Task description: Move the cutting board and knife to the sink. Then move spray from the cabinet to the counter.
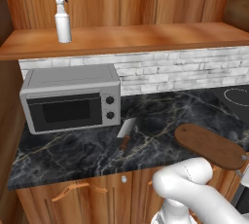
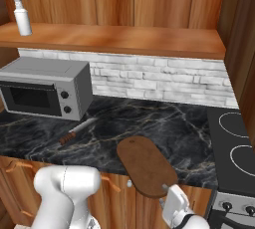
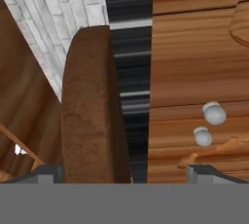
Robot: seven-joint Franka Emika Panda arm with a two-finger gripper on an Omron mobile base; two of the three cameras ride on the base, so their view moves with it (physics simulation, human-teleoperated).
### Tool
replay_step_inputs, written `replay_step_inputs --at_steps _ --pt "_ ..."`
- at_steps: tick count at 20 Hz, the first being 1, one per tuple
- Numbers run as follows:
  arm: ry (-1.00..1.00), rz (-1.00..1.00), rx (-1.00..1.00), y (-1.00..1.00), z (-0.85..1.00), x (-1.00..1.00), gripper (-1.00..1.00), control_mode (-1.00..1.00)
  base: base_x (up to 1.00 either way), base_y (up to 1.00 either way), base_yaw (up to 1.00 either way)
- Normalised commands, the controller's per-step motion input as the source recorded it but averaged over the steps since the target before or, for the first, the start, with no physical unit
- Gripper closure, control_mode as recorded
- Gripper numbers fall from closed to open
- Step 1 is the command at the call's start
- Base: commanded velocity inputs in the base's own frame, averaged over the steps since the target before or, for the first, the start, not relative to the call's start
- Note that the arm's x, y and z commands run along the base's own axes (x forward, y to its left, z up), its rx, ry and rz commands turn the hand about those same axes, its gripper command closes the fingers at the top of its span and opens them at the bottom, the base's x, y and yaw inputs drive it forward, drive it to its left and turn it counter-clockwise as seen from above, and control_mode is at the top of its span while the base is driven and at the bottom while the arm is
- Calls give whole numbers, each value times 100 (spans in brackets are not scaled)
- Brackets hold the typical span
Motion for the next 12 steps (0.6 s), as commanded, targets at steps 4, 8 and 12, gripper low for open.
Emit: replay_step_inputs --at_steps 4,8,12 --pt "-9 0 -2 3 0 5 -100 -100 0 0 0" --pt "-8 0 -4 5 0 3 -100 -100 0 0 0" --pt "-5 0 -5 7 0 3 -100 -100 0 0 0"
